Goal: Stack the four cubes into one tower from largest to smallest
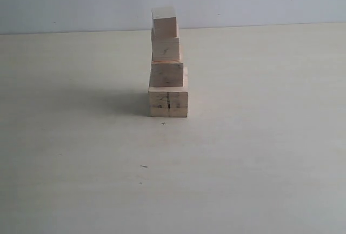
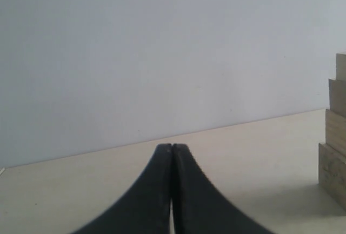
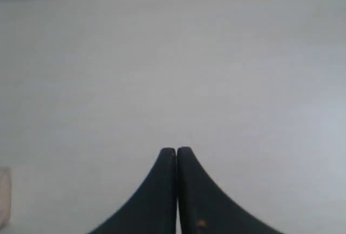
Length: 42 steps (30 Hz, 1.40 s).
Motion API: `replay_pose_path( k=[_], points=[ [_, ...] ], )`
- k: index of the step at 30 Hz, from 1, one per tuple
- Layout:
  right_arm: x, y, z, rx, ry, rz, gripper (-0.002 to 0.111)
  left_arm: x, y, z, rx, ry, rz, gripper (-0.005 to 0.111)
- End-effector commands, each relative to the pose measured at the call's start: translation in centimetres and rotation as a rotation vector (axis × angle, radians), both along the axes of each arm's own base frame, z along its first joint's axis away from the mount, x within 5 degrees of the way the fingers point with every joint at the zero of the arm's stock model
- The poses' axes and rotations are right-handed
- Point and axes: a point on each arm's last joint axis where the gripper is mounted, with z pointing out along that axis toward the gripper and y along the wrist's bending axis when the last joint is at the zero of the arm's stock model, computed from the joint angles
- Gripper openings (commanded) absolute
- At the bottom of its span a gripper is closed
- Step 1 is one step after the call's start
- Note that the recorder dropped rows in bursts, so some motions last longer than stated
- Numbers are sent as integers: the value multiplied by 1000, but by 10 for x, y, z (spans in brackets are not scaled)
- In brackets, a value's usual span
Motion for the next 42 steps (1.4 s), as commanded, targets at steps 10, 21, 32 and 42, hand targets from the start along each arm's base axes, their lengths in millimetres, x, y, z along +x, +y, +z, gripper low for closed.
replay_pose_path(
  k=[10,21,32,42],
  points=[
    [-193,-9,26,97,-788,191,0,0,0,-1,5,-3,5,0],
    [-331,-28,53,12,-1006,163,0,0,0,-1,5,-3,5,0],
    [-321,-33,-96,75,-1113,-1,0,0,1,-1,5,-3,8,0],
    [-318,-27,-155,-9,-1061,84,0,0,0,-1,3,-3,7,0]
  ],
)
